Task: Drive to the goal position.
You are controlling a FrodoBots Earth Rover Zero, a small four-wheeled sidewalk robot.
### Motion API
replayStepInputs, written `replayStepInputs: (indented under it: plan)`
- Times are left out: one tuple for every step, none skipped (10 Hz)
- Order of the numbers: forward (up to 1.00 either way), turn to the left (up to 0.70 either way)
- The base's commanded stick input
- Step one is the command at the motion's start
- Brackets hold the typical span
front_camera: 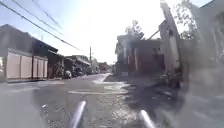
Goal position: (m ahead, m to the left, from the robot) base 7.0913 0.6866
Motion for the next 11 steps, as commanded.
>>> replayStepInputs:
  plan:
    - [0.85,0.0]
    - [0.85,0.0]
    - [0.85,0.0]
    - [0.85,0.0]
    - [0.85,0.0]
    - [0.85,0.0]
    - [0.85,0.0]
    - [0.85,0.0]
    - [0.85,0.0]
    - [0.85,0.0]
    - [0.84,0.0]
